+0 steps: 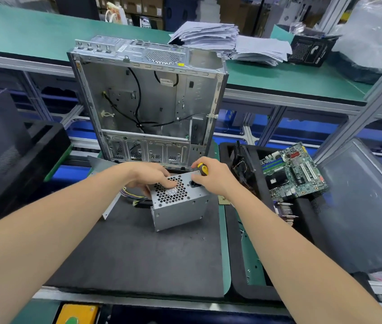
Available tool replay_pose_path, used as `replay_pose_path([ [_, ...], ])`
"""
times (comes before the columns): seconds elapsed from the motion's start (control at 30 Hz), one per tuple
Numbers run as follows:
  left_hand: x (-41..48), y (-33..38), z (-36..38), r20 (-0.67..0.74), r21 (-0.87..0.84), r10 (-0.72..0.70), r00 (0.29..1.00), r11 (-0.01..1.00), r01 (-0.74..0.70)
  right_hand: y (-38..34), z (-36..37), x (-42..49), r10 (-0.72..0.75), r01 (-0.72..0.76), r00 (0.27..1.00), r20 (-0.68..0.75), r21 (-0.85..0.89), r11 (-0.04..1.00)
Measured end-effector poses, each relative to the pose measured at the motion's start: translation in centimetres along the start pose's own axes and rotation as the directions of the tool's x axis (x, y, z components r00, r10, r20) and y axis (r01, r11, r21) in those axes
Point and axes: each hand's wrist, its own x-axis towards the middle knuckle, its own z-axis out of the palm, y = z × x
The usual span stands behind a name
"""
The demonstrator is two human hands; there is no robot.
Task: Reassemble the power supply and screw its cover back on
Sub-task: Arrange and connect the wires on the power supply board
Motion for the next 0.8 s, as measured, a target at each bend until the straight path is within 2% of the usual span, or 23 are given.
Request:
replay_pose_path([
  [0.1,-0.3,-0.1,0.7,-0.039,-0.088,-0.031,0.999,0.996,0.027,0.3,-0.3,-0.1,-0.032,0.034,0.999,0.038,-0.037,0.999],
  [0.17,-0.7,0.2,1.1,-0.049,-0.071,-0.018,0.999,0.997,0.014,0.6,-0.9,-0.4,-0.058,0.059,0.997,0.054,-0.023,0.998],
  [0.3,-2.0,1.1,1.9,-0.1,0.113,0.09,0.991,0.99,-0.078,1.4,-2.1,-1.4,-0.109,0.112,0.99,0.087,-0.029,0.993],
  [0.4,-2.9,1.7,2.7,-0.165,0.429,0.184,0.969,0.898,-0.097,1.9,-2.3,-1.9,-0.121,0.14,0.979,0.164,-0.109,0.984],
  [0.47,-3.2,1.7,3.4,-0.174,0.549,0.22,0.96,0.831,-0.091,2.0,-1.9,-2.2,-0.128,0.165,0.966,0.226,-0.157,0.974],
  [0.6,-3.0,0.3,5.6,-0.196,0.648,0.205,0.959,0.761,-0.03,2.3,-0.1,-3.1,-0.15,0.236,0.926,0.346,-0.222,0.946],
  [0.8,-2.7,-2.7,8.2,-0.176,0.659,0.222,0.959,0.75,-0.052,3.8,1.4,-3.9,-0.159,0.293,0.844,0.511,-0.193,0.936],
])
